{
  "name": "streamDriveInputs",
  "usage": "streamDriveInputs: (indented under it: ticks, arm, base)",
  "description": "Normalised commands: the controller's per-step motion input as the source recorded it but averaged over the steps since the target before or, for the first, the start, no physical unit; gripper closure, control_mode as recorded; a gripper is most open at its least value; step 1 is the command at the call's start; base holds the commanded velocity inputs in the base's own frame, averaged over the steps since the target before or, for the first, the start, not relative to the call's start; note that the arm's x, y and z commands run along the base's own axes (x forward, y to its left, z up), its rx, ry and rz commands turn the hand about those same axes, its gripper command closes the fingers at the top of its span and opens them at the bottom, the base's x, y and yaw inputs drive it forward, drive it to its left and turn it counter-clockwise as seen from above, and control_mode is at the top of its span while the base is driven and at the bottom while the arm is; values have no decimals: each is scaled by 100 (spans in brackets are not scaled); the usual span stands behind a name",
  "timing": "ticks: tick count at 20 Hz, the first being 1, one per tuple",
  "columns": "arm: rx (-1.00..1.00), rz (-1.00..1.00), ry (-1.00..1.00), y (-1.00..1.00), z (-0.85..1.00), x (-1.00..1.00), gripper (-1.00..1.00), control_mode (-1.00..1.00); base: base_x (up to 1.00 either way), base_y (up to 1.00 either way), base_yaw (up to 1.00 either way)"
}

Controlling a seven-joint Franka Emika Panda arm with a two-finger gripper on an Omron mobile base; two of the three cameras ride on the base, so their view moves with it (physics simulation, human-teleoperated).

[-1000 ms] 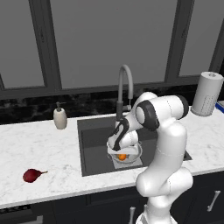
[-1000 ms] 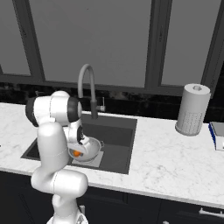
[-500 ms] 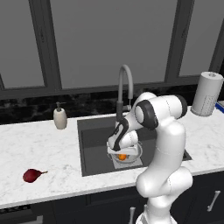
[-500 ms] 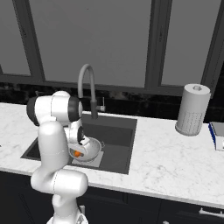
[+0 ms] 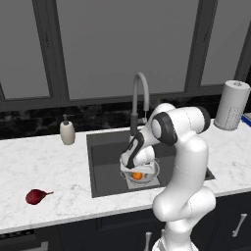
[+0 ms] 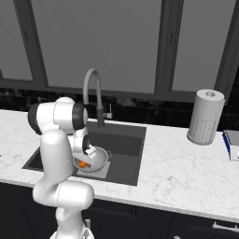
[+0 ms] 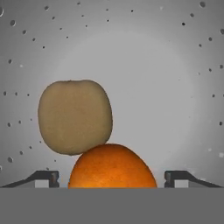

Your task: Put the colander in the sink, put the tangerine, kiwi, pear in the colander, and turn on the sink faucet and pour water over the colander.

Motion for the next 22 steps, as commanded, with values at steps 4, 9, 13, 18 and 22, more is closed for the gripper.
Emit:
streamDriveInputs:
  ticks: [4, 9, 13, 18, 22]
  arm:
    - [0, -13, 0, -6, 27, -3, -100, -100]
    - [0, -18, 0, -5, 36, -26, -100, -100]
    - [0, -21, 0, -1, 42, -49, -100, -100]
    - [0, -23, 0, 3, 48, -69, -100, -100]
    - [0, -18, 0, 13, 45, -35, -100, -100]
  base:
    - [0, 0, 0]
    - [0, 0, 0]
    - [0, 0, 0]
    - [0, 0, 0]
    - [0, 0, 0]
